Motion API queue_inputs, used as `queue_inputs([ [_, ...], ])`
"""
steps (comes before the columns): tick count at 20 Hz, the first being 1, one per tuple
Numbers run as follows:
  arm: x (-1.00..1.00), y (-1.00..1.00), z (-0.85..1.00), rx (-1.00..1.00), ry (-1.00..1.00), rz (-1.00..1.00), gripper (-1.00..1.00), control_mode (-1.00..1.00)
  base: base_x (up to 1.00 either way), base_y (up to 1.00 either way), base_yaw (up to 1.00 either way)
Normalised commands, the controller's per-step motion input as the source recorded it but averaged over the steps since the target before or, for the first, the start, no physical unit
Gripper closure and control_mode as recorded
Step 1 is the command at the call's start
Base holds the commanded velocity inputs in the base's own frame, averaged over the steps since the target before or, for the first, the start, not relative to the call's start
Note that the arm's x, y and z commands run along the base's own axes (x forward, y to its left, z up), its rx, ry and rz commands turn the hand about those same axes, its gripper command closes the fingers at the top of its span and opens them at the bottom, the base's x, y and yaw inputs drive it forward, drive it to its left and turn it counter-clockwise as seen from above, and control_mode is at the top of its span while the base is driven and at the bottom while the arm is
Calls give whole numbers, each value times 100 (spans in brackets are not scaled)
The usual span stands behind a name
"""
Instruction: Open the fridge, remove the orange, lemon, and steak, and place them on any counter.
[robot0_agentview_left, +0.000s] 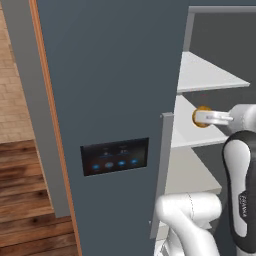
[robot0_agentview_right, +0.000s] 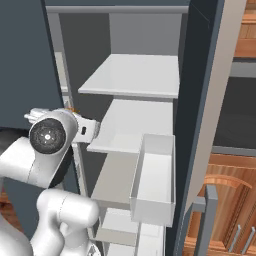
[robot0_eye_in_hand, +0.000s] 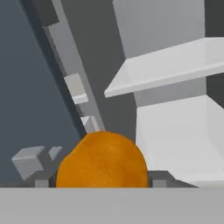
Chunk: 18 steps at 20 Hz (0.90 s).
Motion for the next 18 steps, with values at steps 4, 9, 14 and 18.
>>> queue_inputs([
  [4, -13, 11, -7, -5, 3, 0, 100, 100, -32, 23, 2],
  [9, 0, 0, 0, 0, 0, 0, 100, 100, -100, 92, 27],
  [14, 0, 0, 0, 0, 0, 0, 100, 100, -52, 100, 47],
  [18, 0, 0, 0, 0, 0, 0, 100, 100, 0, 100, 58],
])
